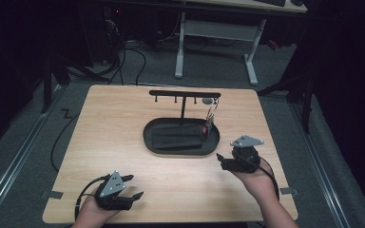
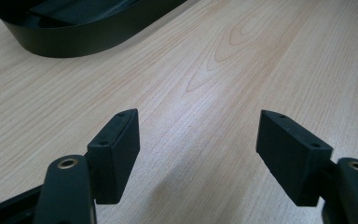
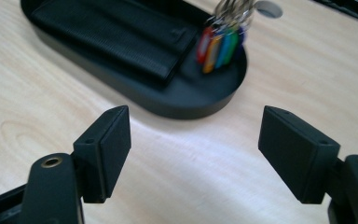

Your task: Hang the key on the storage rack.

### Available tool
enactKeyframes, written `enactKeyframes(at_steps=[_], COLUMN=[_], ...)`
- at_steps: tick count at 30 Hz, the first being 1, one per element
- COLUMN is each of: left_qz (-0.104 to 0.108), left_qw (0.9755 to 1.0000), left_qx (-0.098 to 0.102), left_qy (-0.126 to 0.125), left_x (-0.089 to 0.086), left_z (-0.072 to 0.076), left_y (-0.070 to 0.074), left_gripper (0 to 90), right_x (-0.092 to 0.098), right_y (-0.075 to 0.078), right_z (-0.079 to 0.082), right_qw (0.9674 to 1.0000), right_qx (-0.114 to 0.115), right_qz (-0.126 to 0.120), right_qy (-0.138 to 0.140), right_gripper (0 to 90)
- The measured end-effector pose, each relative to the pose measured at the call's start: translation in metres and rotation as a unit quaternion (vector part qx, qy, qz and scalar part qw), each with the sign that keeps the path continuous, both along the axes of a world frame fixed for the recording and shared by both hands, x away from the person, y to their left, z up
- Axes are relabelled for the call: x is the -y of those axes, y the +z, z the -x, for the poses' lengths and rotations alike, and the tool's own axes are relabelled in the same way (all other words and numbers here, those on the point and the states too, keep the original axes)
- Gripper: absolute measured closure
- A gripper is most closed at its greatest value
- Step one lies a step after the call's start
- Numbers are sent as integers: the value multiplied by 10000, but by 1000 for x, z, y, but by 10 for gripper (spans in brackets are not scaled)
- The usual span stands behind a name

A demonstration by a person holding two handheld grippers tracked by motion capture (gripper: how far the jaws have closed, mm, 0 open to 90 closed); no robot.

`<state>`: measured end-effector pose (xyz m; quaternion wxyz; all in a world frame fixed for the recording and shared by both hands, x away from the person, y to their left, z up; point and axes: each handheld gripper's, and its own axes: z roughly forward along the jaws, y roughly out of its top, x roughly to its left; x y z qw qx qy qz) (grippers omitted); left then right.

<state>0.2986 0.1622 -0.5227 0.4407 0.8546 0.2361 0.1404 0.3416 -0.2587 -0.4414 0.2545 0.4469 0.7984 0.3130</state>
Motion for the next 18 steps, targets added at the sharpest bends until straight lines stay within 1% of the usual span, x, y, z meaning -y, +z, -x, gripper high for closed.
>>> enactKeyframes(at_steps=[3, 4, 5, 6, 9, 10, 11, 12, 13, 14, 15, 16, 17, 18], left_qz=[-17, -17, -18, -32, -58, -54, -54, -16, -16, -1, -14, -16, -16, -8], left_qw=[10000, 10000, 10000, 10000, 10000, 10000, 10000, 10000, 10000, 10000, 10000, 10000, 10000, 10000], left_qx=[5, 5, -4, -8, -19, -24, -24, -21, -21, -19, -9, -5, -5, -1], left_qy=[-13, -13, -12, -14, -21, -18, -18, 7, 7, 7, 0, -5, -5, 10], left_x=[1, 1, 1, 2, 2, 2, 2, 2, 2, 2, 1, 1, 1, 0], left_z=[0, 0, 0, 0, 0, 0, 0, -1, -1, 0, 1, 1, 1, 1], left_y=[0, 0, -1, -1, -1, -2, -2, -1, -1, -1, -1, -1, -1, -1], left_gripper=[309, 308, 308, 309, 308, 308, 308, 308, 307, 307, 306, 306, 305, 305], right_x=[2, 2, 2, 3, 5, 6, 9, 10, 10, 10, 11, 13, 13, 15], right_y=[-20, -20, -27, -42, -64, -69, -75, -80, -81, -81, -80, -78, -78, -76], right_z=[17, 17, 22, 33, 48, 53, 59, 64, 65, 66, 67, 67, 67, 67], right_qw=[9996, 9996, 9994, 9989, 9980, 9970, 9949, 9931, 9945, 9965, 9967, 9956, 9956, 9930], right_qx=[166, 166, 190, 235, 383, 449, 592, 695, 554, 494, 603, 673, 673, 754], right_qz=[-225, -225, -303, -412, -505, -618, -787, -887, -863, -672, -547, -646, -646, -892], right_qy=[4, 4, -8, -38, -66, -106, -228, -322, -189, -51, -54, -92, -92, -152], right_gripper=[237, 237, 230, 211, 193, 185, 186, 186, 181, 175, 175, 173, 173, 163])
